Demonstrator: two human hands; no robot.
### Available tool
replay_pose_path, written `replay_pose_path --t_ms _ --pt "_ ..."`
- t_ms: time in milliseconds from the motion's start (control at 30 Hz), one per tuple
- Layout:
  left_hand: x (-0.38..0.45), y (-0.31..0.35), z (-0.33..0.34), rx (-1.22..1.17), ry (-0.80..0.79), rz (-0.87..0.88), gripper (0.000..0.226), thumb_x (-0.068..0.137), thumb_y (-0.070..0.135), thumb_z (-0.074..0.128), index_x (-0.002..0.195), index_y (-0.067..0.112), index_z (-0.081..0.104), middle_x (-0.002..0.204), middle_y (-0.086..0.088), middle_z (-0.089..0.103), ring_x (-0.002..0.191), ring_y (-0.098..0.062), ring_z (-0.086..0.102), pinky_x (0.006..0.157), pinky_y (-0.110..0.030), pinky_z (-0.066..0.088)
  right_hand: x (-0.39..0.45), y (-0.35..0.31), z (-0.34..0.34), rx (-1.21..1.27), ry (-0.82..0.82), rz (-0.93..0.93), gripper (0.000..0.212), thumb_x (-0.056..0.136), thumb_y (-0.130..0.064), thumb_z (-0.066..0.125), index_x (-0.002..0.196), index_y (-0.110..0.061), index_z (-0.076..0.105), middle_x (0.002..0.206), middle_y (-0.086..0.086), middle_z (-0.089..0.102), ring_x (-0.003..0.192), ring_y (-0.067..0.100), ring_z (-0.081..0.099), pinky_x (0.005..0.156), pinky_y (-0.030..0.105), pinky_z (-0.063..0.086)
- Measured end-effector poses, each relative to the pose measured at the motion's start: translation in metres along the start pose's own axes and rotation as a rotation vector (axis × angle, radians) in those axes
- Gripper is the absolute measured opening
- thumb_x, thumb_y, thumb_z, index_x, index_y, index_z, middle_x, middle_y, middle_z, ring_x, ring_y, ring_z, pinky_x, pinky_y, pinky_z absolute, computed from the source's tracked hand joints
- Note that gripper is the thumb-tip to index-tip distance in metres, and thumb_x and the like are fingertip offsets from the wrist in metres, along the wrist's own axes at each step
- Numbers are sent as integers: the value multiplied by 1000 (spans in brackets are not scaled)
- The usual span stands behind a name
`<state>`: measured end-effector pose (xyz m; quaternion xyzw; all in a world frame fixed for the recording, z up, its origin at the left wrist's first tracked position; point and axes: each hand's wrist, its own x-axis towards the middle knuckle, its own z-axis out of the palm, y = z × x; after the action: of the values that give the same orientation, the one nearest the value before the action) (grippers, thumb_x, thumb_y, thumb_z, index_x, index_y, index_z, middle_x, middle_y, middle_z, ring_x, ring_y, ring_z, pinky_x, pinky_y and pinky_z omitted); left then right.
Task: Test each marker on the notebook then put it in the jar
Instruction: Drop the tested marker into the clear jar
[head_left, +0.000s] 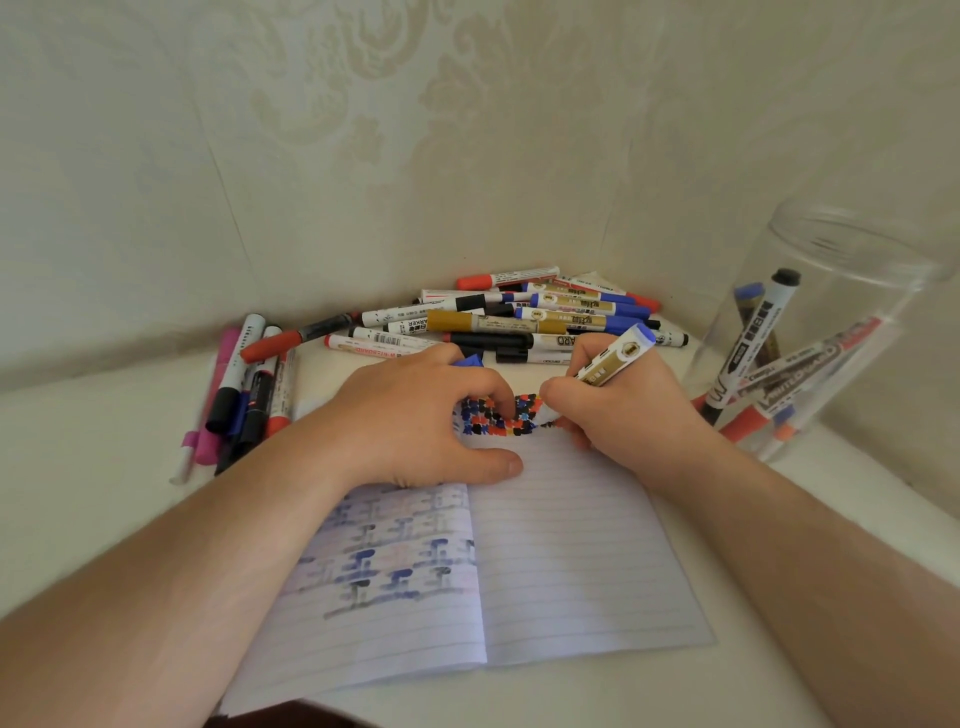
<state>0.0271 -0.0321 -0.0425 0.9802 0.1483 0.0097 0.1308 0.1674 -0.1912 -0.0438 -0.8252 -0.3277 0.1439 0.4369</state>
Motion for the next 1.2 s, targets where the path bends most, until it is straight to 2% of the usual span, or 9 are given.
replay_pose_path --t_ms 233,400,567,633,700,767,900,1067,1200 --pt "0 0 0 7 -6 0 55 69 88 58 118 65 49 98 20 41 90 0 47 65 -27 35 0 -1 0 -60 -34 -1 18 89 -21 73 84 -8 61 57 3 67 42 5 55 49 24 47" --pt "0 -1 1 -8 -3 2 55 68 88 59 117 65 49 99 19 41 92 -2 48 68 -29 38 1 2 0 25 -1 10 18 87 -17 72 84 -6 58 68 15 71 46 11 58 50 29 48" --pt "-1 0 0 -9 -5 18 59 70 87 57 123 66 42 104 20 44 97 -4 51 71 -31 42 2 2 0 -31 -40 0 19 87 -19 72 80 -8 57 60 6 63 44 9 52 48 27 44" --pt "-1 -2 1 -105 40 36 56 82 72 62 128 63 31 105 19 51 94 -7 56 78 -36 49 4 4 -1 49 -23 -10 23 86 -17 73 75 -8 55 62 9 59 49 13 48 50 28 39" --pt "0 -5 2 -283 119 30 50 99 46 58 135 52 23 102 15 61 89 -9 62 85 -43 54 5 4 -4 230 9 -27 25 86 -16 76 72 -14 55 61 9 53 49 15 40 50 28 32" --pt "3 -11 4 -376 171 44 38 106 31 50 132 43 25 107 17 67 98 -6 65 94 -44 53 5 2 -9 490 5 -63 25 89 -11 76 77 -16 55 56 6 46 45 16 34 46 28 25" --pt "4 -12 5 -411 174 78 20 106 29 53 116 37 37 114 23 70 107 -2 64 98 -40 53 2 -4 -12 783 -44 -63 24 96 -3 68 82 -16 53 57 6 47 45 17 34 42 24 22" --pt "2 -7 3 -435 172 100 15 105 30 54 115 37 45 113 19 70 107 -4 65 96 -43 54 1 -5 -8 784 -52 -46 20 95 -6 71 83 -15 57 60 8 51 48 17 40 40 22 30" --pt "1 -4 2 -436 180 127 15 105 31 55 114 40 45 111 19 70 104 -4 65 93 -43 54 2 -3 -4 714 -82 -131 18 89 -11 77 79 -19 65 60 8 53 47 17 43 43 25 35"
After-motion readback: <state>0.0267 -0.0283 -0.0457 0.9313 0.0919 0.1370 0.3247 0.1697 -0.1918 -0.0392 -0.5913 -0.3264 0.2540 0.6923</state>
